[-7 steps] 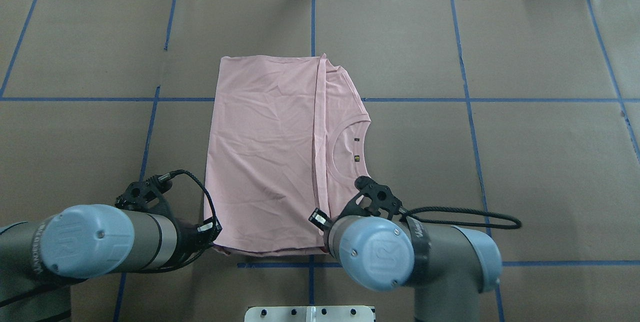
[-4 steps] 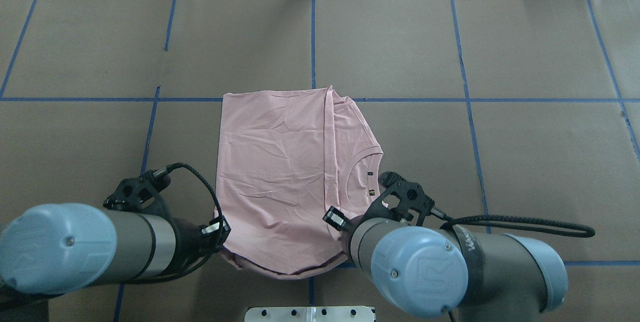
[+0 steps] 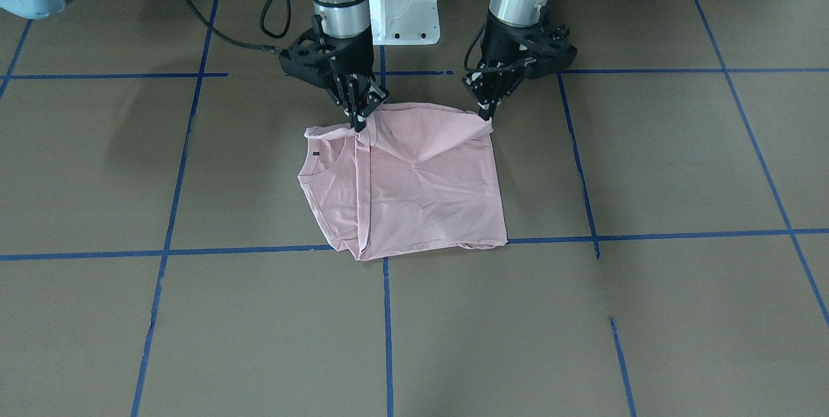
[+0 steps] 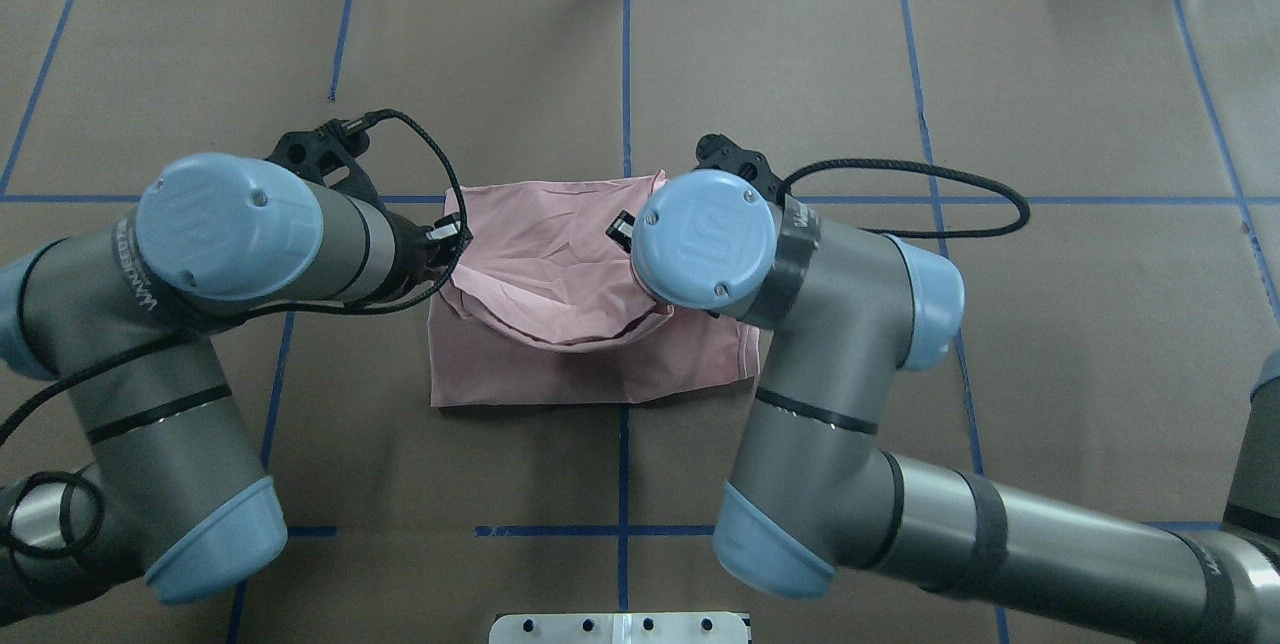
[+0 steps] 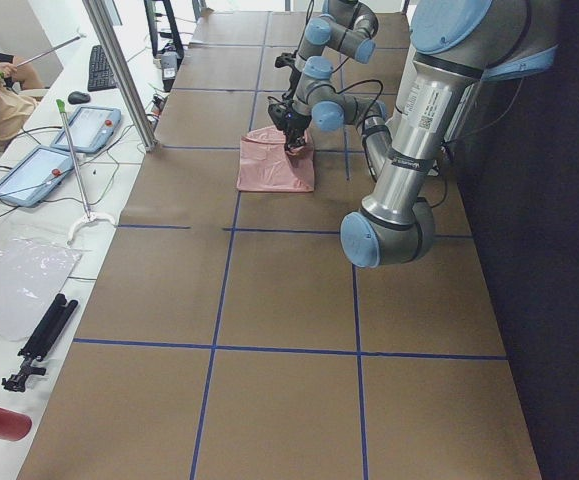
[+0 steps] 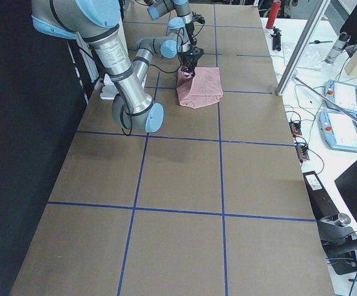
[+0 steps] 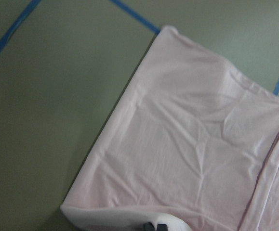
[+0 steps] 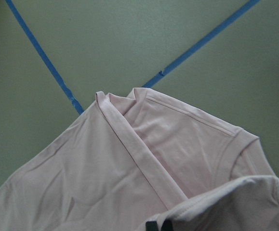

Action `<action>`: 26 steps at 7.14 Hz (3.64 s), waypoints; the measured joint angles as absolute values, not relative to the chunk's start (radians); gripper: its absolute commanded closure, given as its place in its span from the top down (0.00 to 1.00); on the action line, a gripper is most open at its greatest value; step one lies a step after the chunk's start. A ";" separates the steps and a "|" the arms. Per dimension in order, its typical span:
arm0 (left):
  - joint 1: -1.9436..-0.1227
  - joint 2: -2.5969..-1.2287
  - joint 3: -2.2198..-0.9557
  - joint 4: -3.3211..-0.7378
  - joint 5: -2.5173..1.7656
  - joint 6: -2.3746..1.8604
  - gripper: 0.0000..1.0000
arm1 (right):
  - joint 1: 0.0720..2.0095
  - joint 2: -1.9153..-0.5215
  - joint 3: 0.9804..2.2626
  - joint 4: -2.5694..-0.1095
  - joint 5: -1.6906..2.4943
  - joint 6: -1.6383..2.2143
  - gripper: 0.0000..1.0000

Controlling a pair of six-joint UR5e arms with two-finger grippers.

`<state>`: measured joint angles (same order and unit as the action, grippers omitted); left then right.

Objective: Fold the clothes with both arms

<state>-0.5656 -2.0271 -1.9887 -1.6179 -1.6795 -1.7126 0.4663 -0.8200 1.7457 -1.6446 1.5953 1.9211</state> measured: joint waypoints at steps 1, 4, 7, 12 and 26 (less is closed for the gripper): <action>-0.594 -2.035 -1.913 -1.685 -1.675 -1.693 0.00 | 0.510 -0.786 1.633 -1.566 1.638 1.907 0.00; -0.611 -2.076 -1.738 -1.809 -1.624 -1.676 0.22 | 0.562 -0.733 1.438 -1.462 1.675 1.879 0.49; -0.650 -2.081 -1.511 -2.070 -1.564 -1.543 0.61 | 0.636 -0.704 1.219 -1.263 1.705 1.792 1.00; -0.704 -2.021 -1.569 -2.189 -1.672 -1.447 0.60 | 0.732 -0.731 1.248 -1.234 1.856 1.683 1.00; -1.558 -1.633 -1.779 -1.494 -2.298 0.129 1.00 | 1.401 -1.763 1.784 -1.476 2.345 0.002 1.00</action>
<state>-1.5579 -1.6327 -1.7793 -1.4939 -2.2982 0.1294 1.4006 -1.7626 1.7844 -1.4755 2.3455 0.0019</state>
